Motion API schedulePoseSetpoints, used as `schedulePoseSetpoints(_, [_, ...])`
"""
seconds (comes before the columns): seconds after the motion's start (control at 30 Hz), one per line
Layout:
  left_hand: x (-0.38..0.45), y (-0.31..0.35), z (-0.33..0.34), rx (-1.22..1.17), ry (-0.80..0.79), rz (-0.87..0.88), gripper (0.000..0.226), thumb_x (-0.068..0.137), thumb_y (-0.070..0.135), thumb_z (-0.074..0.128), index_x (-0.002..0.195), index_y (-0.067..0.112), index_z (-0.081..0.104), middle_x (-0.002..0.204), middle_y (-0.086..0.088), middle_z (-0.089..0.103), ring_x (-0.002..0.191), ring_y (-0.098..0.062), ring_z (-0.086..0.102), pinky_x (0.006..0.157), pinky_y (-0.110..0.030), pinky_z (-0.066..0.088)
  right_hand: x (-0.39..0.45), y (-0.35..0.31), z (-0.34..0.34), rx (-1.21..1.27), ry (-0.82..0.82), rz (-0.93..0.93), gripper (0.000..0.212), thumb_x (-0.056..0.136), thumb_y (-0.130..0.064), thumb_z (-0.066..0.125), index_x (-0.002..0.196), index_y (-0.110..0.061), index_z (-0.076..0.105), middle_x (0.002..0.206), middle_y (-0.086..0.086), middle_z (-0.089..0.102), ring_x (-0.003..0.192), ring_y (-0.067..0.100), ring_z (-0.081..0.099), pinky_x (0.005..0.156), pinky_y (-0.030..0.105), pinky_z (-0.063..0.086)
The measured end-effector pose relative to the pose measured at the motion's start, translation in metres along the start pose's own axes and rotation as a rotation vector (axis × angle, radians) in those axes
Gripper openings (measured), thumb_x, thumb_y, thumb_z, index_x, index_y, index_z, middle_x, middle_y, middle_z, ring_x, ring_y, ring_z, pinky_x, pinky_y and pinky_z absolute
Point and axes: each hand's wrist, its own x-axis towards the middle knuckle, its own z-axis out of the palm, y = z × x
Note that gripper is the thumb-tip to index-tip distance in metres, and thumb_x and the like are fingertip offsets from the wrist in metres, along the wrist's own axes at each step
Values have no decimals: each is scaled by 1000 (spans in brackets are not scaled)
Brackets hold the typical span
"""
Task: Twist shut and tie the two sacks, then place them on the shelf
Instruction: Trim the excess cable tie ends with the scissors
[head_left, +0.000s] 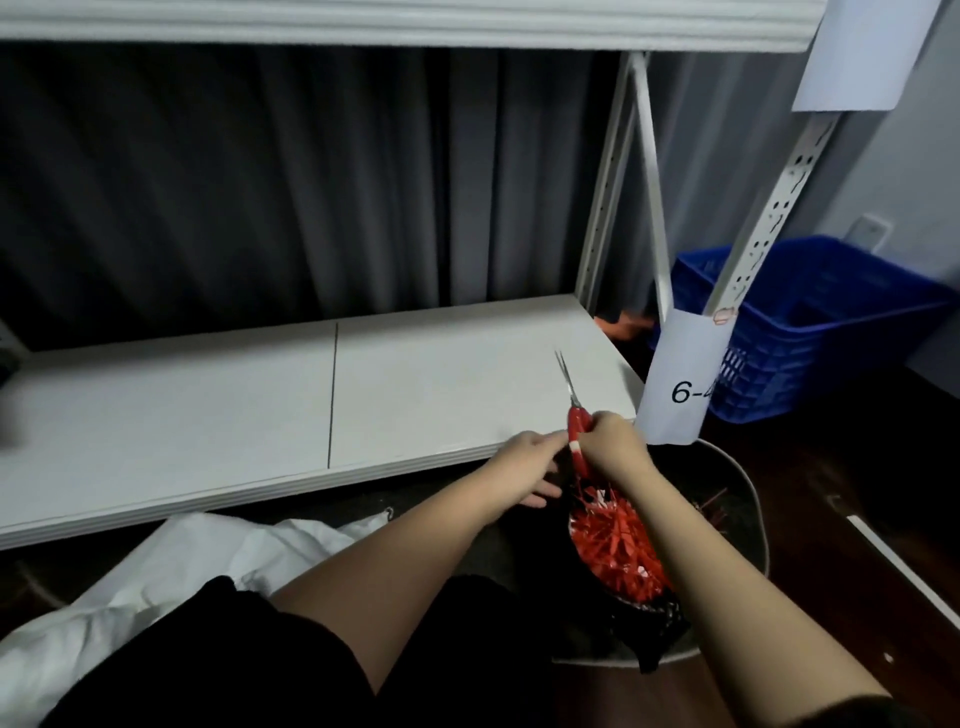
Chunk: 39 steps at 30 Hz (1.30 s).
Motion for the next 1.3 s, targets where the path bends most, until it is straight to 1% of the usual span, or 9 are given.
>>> schedulePoseSetpoints(0.13, [-3, 2, -28, -202, 141, 60, 27, 97, 20, 49, 121, 8, 50, 95, -16, 64, 52, -14, 67, 54, -22, 56, 4, -40, 12, 52, -203, -149, 14, 83, -23, 64, 84, -9, 61, 87, 13, 65, 83, 25, 60, 68, 26, 40])
schedulePoseSetpoints(0.3, [13, -18, -73, -184, 357, 68, 20, 93, 10, 53, 109, 0, 60, 74, -11, 67, 50, -12, 67, 52, -19, 55, 23, -70, 39, 106, -361, -211, 14, 83, -19, 68, 90, -8, 63, 78, 3, 60, 74, 17, 57, 60, 24, 41])
schedulePoseSetpoints(0.4, [31, -31, -87, -134, 480, 64, 15, 94, 9, 51, 105, 3, 58, 69, -4, 66, 52, -15, 68, 58, -26, 57, 41, -80, 65, -132, -234, -152, 29, 80, -38, 69, 77, -13, 54, 82, 4, 63, 82, 24, 60, 64, 27, 40])
schedulePoseSetpoints(0.5, [54, -42, -98, -186, 524, 34, 15, 93, 7, 51, 105, 0, 58, 70, -7, 67, 55, -19, 69, 64, -32, 59, 54, -85, 88, -264, -99, -142, 38, 83, -47, 62, 97, -12, 61, 103, 7, 67, 99, 27, 63, 71, 27, 40])
schedulePoseSetpoints(0.6, [84, -53, -111, -165, 513, -9, 15, 91, 6, 53, 104, 1, 58, 74, -11, 69, 59, -20, 70, 66, -32, 60, 76, -80, 113, -299, -94, -134, 42, 90, -45, 56, 108, -7, 61, 111, 10, 66, 105, 29, 62, 74, 28, 41])
schedulePoseSetpoints(0.8, [137, -76, -108, 87, 308, 33, 28, 91, 11, 54, 117, 7, 62, 106, -11, 68, 97, -29, 66, 76, -31, 51, 136, -53, 154, -344, -87, -67, 40, 95, -39, 49, 113, -5, 59, 116, 13, 64, 108, 29, 61, 81, 30, 44])
schedulePoseSetpoints(0.87, [151, -83, -109, 121, 234, 41, 29, 90, 12, 56, 119, 9, 61, 112, -10, 67, 92, -23, 61, 76, -26, 45, 157, -43, 168, -335, -68, -34, 41, 95, -40, 49, 111, -5, 60, 115, 13, 64, 107, 29, 61, 80, 30, 44])
schedulePoseSetpoints(0.97, [172, -101, -116, 163, 166, -20, 41, 90, 18, 58, 130, 13, 50, 123, 0, 60, 106, -19, 59, 86, -27, 47, 185, -30, 187, -356, -10, -17, 46, 95, -44, 47, 113, -4, 59, 115, 13, 61, 107, 30, 61, 84, 32, 46])
schedulePoseSetpoints(1.3, [194, -147, -146, 283, 280, -79, 25, 88, 20, 58, 112, 17, 62, 106, -8, 68, 98, -22, 65, 76, -25, 46, 232, -3, 206, -379, 66, 47, 36, 94, -36, 52, 115, -8, 56, 117, 10, 56, 109, 29, 58, 82, 33, 47])
